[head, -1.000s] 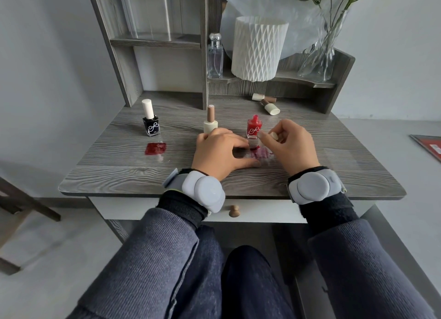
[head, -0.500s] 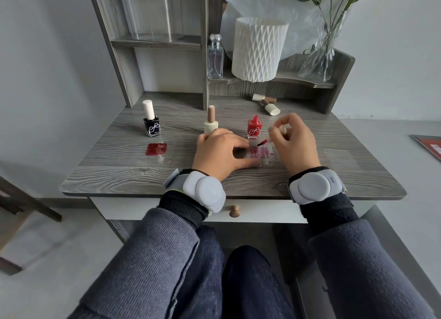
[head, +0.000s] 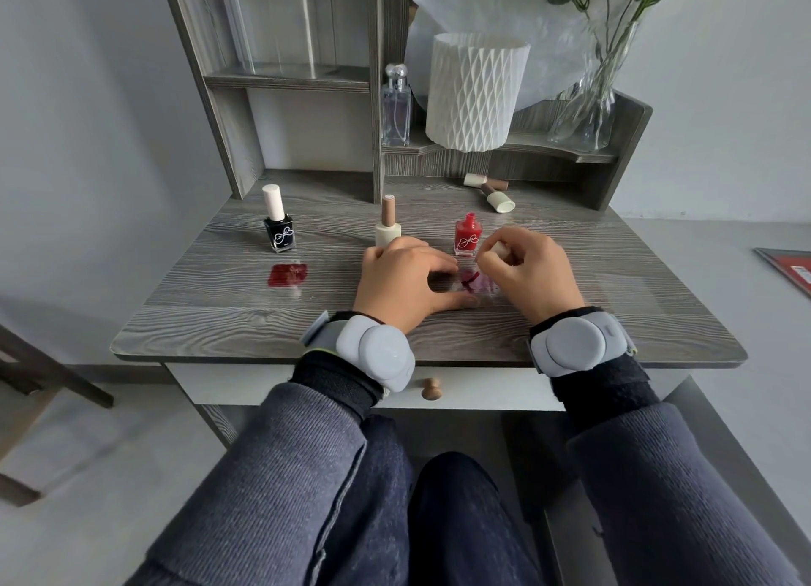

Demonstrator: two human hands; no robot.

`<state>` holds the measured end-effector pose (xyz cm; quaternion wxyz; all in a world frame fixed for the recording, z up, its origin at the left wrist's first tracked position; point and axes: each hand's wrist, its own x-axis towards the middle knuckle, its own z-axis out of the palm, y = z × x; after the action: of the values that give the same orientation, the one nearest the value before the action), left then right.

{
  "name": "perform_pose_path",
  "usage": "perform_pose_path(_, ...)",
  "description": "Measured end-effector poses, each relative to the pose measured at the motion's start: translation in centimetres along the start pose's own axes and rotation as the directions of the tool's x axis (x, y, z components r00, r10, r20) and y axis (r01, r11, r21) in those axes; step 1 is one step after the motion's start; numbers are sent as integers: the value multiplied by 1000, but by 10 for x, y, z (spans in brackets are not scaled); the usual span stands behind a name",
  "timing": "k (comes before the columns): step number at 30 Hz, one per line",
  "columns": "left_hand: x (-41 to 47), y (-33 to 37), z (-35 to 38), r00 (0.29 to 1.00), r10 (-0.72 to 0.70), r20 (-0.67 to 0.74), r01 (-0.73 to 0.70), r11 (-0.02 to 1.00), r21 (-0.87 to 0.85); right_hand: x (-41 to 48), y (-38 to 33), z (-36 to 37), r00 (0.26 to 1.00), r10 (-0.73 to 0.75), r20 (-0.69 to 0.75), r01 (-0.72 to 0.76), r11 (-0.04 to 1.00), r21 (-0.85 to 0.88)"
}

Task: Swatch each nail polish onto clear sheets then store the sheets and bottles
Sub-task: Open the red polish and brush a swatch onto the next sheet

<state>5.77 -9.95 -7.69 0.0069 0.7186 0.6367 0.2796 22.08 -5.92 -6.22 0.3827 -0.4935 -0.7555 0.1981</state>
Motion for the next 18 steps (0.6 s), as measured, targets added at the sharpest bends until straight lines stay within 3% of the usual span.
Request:
perform_pose_path(6, 0, 0, -1, 1000, 1, 5, -1, 1000, -4, 1, 0, 0, 996, 15, -87, -14, 1000, 22)
perform_pose_path(14, 0, 0, 0, 1000, 2, 3, -2, 1000, -3, 1, 2, 1, 1000, 22, 4, -21, 999, -38)
perform_pose_path(18, 0, -1, 0, 1000, 1, 3, -1, 1000, 2, 2, 1, 0, 998, 49, -41, -49, 999, 2)
